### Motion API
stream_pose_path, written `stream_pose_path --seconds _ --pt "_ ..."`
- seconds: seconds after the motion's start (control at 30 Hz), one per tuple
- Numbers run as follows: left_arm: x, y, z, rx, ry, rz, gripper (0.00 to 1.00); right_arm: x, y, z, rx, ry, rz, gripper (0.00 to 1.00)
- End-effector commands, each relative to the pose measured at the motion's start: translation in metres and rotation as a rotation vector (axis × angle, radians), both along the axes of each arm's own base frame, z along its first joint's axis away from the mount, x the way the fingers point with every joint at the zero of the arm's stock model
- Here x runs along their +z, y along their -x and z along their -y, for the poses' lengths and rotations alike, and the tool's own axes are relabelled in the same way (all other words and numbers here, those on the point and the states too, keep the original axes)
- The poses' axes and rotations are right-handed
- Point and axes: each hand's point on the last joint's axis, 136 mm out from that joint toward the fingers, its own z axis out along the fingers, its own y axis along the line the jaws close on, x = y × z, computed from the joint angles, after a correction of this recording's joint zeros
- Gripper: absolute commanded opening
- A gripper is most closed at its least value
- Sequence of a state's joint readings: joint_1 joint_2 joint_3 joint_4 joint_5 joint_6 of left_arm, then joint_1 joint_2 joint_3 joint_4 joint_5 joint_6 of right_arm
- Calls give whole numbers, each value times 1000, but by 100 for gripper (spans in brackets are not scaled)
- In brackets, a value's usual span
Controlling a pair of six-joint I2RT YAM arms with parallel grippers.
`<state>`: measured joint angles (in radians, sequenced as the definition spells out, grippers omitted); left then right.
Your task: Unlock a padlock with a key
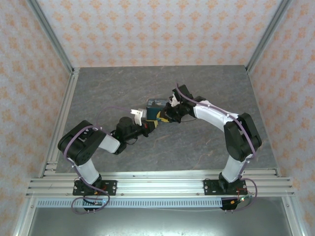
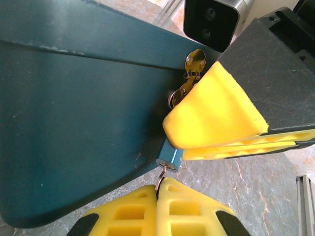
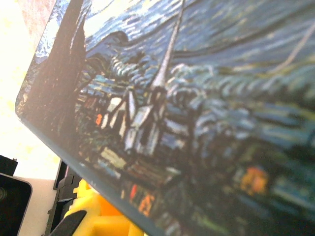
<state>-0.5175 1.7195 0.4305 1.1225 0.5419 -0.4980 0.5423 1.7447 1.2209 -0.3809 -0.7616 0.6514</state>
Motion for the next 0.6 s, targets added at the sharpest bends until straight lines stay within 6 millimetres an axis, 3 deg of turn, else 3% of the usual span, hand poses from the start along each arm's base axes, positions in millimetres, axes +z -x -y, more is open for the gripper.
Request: stream_pose_path --seconds 0.0,0.27,0.43,0.57 --pt "25 -7 2 13 22 95 12 15 12 -5 31 -37 13 0" --pt "21 0 -4 21 -13 79 36 13 10 -1 15 -34 16 0" --pt "19 8 -12 20 -46 57 42 15 10 -1 16 -35 17 0" --pt "19 14 -13 -27 -20 34 40 17 10 -2 20 -40 18 0"
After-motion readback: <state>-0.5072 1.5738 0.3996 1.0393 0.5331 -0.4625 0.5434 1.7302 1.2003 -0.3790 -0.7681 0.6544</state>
